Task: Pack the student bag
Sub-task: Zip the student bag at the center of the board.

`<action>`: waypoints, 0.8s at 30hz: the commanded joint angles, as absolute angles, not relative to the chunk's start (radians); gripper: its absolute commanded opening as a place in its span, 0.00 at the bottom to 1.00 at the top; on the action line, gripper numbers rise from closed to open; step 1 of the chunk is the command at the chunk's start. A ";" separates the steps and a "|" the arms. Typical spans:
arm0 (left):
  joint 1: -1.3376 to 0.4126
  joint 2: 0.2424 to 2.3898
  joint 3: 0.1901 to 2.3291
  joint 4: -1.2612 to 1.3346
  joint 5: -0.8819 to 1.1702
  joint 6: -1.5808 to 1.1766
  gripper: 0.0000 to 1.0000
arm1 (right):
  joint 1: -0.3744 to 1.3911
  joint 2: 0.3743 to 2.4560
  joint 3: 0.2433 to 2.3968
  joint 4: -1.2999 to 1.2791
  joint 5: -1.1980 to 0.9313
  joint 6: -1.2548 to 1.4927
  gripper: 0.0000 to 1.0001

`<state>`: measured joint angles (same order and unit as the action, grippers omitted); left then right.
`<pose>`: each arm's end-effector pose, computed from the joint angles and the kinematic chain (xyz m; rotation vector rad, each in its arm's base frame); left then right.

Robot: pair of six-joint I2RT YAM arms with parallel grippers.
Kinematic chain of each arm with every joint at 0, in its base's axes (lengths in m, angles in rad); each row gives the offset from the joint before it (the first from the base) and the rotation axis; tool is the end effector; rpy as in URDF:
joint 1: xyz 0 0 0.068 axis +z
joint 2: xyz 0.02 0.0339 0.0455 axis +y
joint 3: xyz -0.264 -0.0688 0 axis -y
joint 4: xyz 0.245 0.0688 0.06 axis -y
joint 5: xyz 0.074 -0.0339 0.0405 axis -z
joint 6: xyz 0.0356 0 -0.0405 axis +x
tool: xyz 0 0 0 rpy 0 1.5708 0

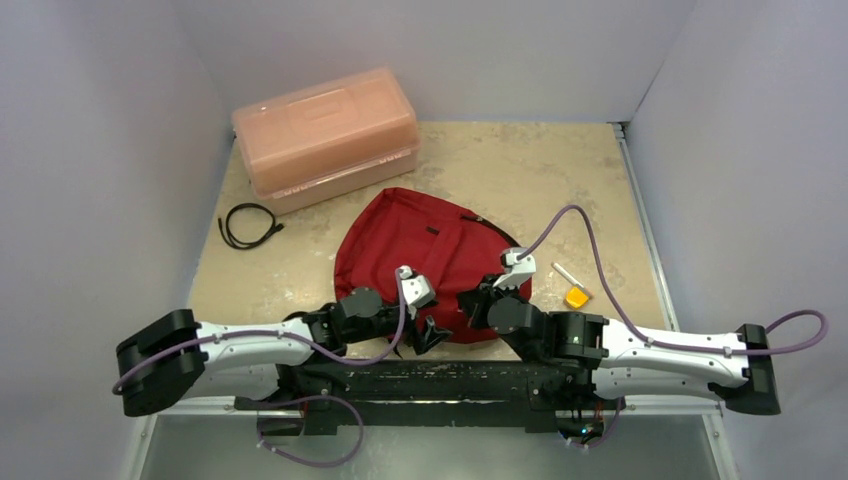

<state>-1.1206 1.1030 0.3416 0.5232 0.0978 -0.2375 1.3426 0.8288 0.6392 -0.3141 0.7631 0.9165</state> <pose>0.0952 -0.2050 0.1977 0.8947 1.7184 -1.0297 0.0649 0.1706 0.2727 0.0392 1.9931 0.7037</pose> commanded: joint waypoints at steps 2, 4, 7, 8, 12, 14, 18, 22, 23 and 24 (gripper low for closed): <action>-1.124 1.211 0.440 0.717 0.110 -0.096 0.72 | 1.341 0.796 0.639 -0.276 0.780 0.918 0.00; -1.124 1.242 0.442 0.726 0.142 -0.097 0.67 | 1.341 0.795 0.644 -0.290 0.788 0.920 0.00; -1.124 1.269 0.437 0.720 0.148 -0.113 0.46 | 1.341 0.802 0.653 -0.310 0.809 0.925 0.00; -1.124 1.269 0.427 0.724 0.138 -0.122 0.39 | 1.341 0.809 0.654 -0.320 0.820 0.935 0.00; -1.124 1.202 0.358 0.725 0.061 -0.150 0.18 | 1.341 0.856 0.690 -0.524 0.901 1.109 0.00; -1.124 1.139 0.314 0.677 0.011 -0.159 0.08 | 1.341 0.887 0.730 -0.735 0.962 1.327 0.00; -1.124 0.978 0.227 0.598 -0.055 -0.192 0.00 | 1.341 0.900 0.753 -1.097 1.035 1.710 0.00; -1.126 0.854 0.186 0.561 -0.019 -0.215 0.00 | 1.341 0.840 0.722 -0.947 1.049 1.557 0.00; -1.126 0.858 0.191 0.554 0.004 -0.216 0.00 | 1.341 0.827 0.716 -0.905 1.040 1.521 0.00; -1.125 0.867 0.193 0.551 0.029 -0.218 0.00 | 1.339 0.827 0.716 -0.900 1.046 1.516 0.00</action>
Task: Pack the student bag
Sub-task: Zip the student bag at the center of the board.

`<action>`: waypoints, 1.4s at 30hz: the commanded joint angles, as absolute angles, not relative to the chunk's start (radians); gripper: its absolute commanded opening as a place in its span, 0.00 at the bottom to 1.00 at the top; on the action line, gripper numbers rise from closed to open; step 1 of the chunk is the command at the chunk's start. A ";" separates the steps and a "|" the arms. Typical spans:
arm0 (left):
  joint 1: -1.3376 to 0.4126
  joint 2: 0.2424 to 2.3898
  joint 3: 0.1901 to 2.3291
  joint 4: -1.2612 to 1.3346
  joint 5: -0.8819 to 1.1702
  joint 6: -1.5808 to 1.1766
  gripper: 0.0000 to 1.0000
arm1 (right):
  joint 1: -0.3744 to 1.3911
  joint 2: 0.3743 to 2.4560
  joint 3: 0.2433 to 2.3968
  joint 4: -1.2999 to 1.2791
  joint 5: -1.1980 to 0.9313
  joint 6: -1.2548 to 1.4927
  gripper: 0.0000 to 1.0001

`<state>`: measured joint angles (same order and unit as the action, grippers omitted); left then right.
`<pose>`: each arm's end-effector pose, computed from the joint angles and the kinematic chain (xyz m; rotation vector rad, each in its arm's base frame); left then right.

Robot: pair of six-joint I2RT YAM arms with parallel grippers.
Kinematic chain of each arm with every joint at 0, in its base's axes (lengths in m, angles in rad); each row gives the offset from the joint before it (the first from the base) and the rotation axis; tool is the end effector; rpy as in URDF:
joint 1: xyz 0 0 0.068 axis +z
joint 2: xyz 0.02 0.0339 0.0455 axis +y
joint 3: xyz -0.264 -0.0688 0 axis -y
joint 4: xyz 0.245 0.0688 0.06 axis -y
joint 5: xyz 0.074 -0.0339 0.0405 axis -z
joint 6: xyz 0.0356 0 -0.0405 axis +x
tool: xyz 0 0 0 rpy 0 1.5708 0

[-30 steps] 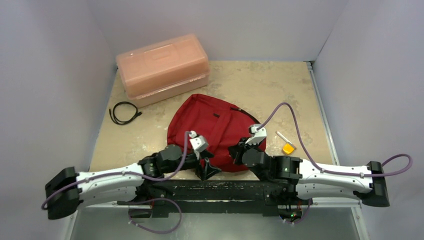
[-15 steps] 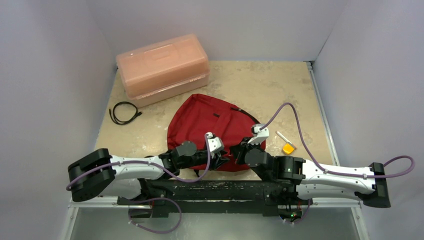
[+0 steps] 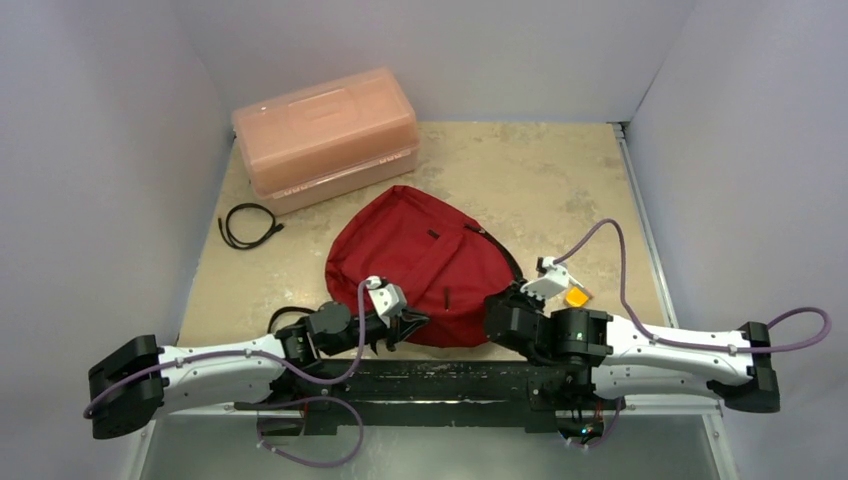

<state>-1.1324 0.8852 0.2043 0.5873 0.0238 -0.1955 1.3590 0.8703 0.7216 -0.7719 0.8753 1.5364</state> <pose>0.0799 -0.1725 0.2000 0.8158 1.5698 -1.0092 0.0603 0.1503 0.2613 0.5251 2.0993 0.5922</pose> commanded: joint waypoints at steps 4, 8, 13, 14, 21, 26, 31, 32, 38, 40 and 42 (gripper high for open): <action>-1.126 0.855 0.121 0.610 0.017 -0.268 0.00 | 1.316 0.886 0.780 -1.168 1.092 1.739 0.00; -1.126 0.789 0.087 0.573 0.003 -0.286 0.00 | 1.310 0.919 0.824 -1.076 1.078 1.507 0.00; -1.126 0.829 0.136 0.577 0.105 -0.244 0.00 | 1.307 0.828 0.805 -0.499 0.744 0.930 0.13; -1.126 0.858 0.149 0.573 0.121 -0.239 0.00 | 1.299 0.819 0.795 -0.439 0.653 0.891 0.23; -1.126 1.062 0.125 0.732 0.129 -0.358 0.08 | 1.215 1.046 0.787 -0.273 0.291 0.775 0.52; -1.126 0.992 0.111 0.637 0.082 -0.538 0.48 | 1.209 1.161 0.717 -0.105 0.049 0.775 0.52; -1.126 0.769 0.128 0.379 0.010 -0.659 0.56 | 1.235 1.279 0.664 -0.053 -0.048 0.775 0.52; -1.126 0.707 0.148 0.261 -0.051 -0.683 0.55 | 1.238 1.286 0.649 -0.043 -0.049 0.775 0.52; -1.122 0.453 0.292 -0.489 -0.511 -1.096 0.46 | 1.244 1.301 0.550 0.073 -0.072 0.775 0.52; -1.120 0.448 0.322 -0.642 -0.545 -1.292 0.46 | 1.245 1.331 0.539 0.095 -0.082 0.775 0.52; -1.119 0.460 0.347 -0.727 -0.545 -1.380 0.46 | 1.248 1.341 0.538 0.101 -0.082 0.775 0.52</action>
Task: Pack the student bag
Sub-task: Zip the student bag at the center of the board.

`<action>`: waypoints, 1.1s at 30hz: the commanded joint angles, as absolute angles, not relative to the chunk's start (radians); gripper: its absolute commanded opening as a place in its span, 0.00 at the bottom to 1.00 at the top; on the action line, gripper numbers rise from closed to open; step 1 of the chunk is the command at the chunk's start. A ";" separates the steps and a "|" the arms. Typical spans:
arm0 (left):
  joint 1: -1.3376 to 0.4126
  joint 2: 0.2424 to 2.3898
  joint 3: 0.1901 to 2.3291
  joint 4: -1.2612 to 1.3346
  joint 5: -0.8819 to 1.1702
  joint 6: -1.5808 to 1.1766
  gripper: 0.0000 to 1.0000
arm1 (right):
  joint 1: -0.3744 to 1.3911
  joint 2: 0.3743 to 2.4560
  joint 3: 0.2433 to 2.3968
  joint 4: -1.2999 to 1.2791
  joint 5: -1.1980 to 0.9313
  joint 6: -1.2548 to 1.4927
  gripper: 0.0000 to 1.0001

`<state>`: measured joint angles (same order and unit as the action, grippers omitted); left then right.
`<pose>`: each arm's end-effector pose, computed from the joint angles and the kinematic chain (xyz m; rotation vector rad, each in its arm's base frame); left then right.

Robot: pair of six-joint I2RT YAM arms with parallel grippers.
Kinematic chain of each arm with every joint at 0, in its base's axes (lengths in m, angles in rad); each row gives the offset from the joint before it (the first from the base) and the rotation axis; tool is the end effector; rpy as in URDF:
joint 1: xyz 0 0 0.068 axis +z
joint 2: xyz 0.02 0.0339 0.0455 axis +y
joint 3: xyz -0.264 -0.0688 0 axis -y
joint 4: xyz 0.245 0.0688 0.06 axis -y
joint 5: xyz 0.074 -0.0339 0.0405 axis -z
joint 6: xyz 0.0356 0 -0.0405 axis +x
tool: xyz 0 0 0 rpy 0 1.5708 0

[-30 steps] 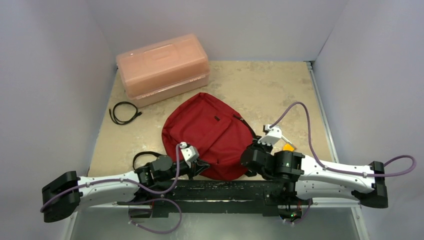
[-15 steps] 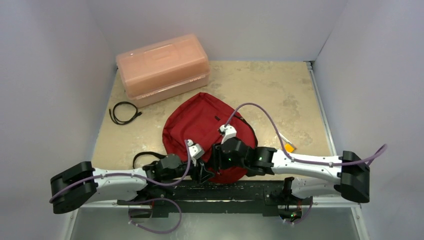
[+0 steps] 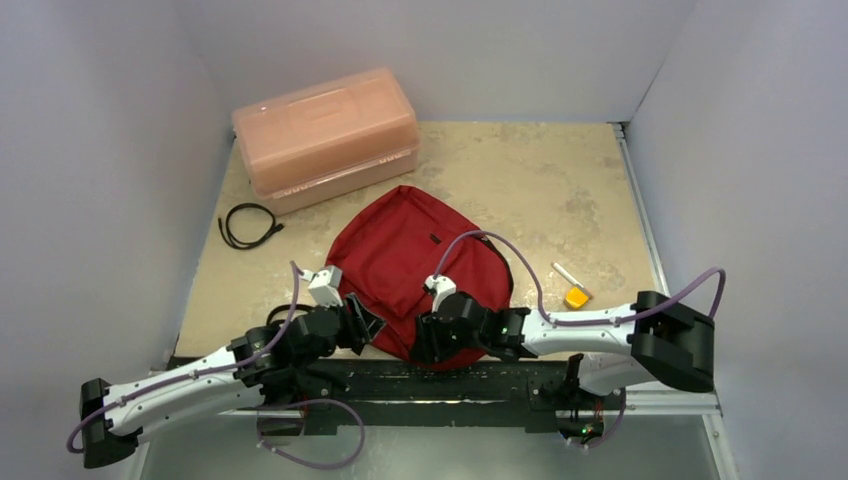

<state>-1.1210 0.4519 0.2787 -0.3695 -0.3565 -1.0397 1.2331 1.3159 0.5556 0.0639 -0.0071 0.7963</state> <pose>0.0660 -0.1082 0.1902 -0.1345 2.2121 -0.9112 0.0847 0.2420 0.1733 -0.5467 2.4442 0.9989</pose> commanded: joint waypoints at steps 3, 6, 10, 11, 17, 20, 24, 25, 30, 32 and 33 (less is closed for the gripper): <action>-1.120 0.497 0.356 -0.688 -0.510 -1.323 0.52 | 1.251 1.291 0.554 0.079 -0.051 0.775 0.52; -1.119 0.561 0.374 -0.648 -0.480 -1.310 0.54 | 1.252 1.231 0.598 0.030 -0.024 0.775 0.52; -1.116 0.641 0.388 -0.564 -0.437 -1.277 0.54 | 1.252 1.173 0.604 0.039 -0.016 0.775 0.52; -1.113 0.653 0.394 -0.562 -0.433 -1.273 0.56 | 1.252 1.170 0.602 0.039 -0.005 0.775 0.52; -1.093 0.685 0.409 -0.541 -0.413 -1.241 0.57 | 1.239 1.224 0.665 0.031 0.061 0.775 0.52; -1.073 0.707 0.413 -0.554 -0.392 -1.248 0.60 | 1.204 1.278 0.683 0.050 -0.018 0.775 0.52; -1.026 0.713 0.419 -0.553 -0.328 -1.268 0.67 | 1.248 1.334 0.665 0.091 -0.142 0.417 0.20; -1.007 0.715 0.420 -0.546 -0.293 -1.284 0.69 | 1.267 1.341 0.652 0.105 -0.159 0.413 0.14; -0.868 0.796 0.417 -0.507 -0.065 -1.408 0.65 | 1.352 1.406 0.635 0.155 -0.151 0.420 0.00; -0.855 0.846 0.405 -0.437 0.016 -1.446 0.65 | 1.359 1.436 0.633 0.177 -0.111 0.430 0.00; -0.855 0.882 0.395 -0.384 0.053 -1.462 0.65 | 1.359 1.444 0.631 0.191 -0.098 0.436 0.00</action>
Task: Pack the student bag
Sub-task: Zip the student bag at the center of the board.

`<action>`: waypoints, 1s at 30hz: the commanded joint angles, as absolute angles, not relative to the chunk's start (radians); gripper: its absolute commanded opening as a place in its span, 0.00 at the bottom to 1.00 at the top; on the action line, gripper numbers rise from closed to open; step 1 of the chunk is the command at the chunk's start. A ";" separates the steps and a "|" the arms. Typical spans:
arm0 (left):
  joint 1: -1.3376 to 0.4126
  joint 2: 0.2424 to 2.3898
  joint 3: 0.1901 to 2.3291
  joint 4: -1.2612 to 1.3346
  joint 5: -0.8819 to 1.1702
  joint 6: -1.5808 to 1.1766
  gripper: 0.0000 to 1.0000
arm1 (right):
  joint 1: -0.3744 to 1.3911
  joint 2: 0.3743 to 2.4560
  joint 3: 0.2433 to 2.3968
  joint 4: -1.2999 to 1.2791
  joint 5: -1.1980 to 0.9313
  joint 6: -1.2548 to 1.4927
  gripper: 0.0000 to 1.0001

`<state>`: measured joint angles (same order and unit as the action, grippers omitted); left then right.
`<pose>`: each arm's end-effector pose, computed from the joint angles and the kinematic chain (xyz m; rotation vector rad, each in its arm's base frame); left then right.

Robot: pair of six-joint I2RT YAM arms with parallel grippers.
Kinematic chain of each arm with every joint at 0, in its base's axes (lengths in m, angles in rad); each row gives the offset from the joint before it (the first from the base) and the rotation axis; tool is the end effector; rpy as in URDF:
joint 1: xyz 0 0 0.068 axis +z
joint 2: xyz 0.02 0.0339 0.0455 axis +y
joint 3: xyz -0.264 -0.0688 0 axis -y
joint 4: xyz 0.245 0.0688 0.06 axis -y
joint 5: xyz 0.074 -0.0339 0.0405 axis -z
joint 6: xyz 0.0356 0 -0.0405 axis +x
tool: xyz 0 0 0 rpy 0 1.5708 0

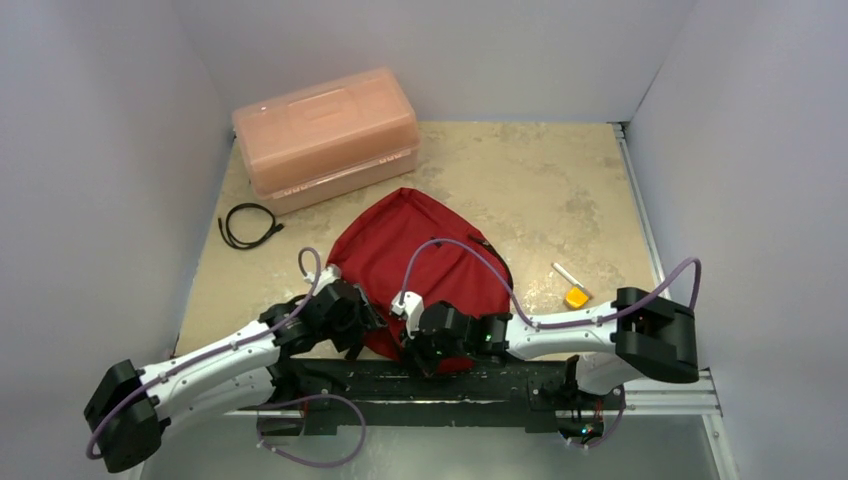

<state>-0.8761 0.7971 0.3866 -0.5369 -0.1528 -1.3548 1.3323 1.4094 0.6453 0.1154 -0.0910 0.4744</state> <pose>0.0988 -0.1101 0.1709 -0.6926 2.5621 -0.6785 0.0638 0.2759 0.1818 -1.0670 2.2001 1.0227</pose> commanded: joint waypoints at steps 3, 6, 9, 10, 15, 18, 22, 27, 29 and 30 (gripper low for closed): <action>-0.855 0.963 0.370 -0.271 0.114 -1.478 0.60 | 1.359 1.425 0.634 0.189 -0.060 0.459 0.00; -0.852 1.012 0.365 -0.248 0.110 -1.473 0.45 | 1.359 1.356 0.667 0.098 -0.006 0.459 0.00; -0.851 1.020 0.348 -0.218 0.096 -1.477 0.37 | 1.359 1.266 0.697 -0.022 0.083 0.459 0.00; -0.851 1.019 0.347 -0.218 0.092 -1.476 0.37 | 1.359 1.238 0.710 -0.074 0.111 0.545 0.12; -0.850 1.021 0.346 -0.230 0.087 -1.474 0.35 | 1.359 1.184 0.769 -0.361 0.215 0.843 0.48; -0.850 1.020 0.340 -0.232 0.087 -1.475 0.34 | 1.359 1.175 0.771 -0.488 0.227 0.976 0.55; -0.850 1.019 0.338 -0.235 0.090 -1.474 0.33 | 1.358 1.230 0.801 -0.627 0.264 1.081 0.64; -0.850 1.015 0.342 -0.240 0.087 -1.469 0.33 | 1.358 1.275 0.834 -0.660 0.321 1.103 0.65; -0.850 1.015 0.343 -0.241 0.091 -1.464 0.33 | 1.358 1.284 0.835 -0.612 0.313 1.087 0.63; -0.851 1.014 0.345 -0.242 0.092 -1.462 0.33 | 1.358 1.298 0.842 -0.599 0.318 1.071 0.62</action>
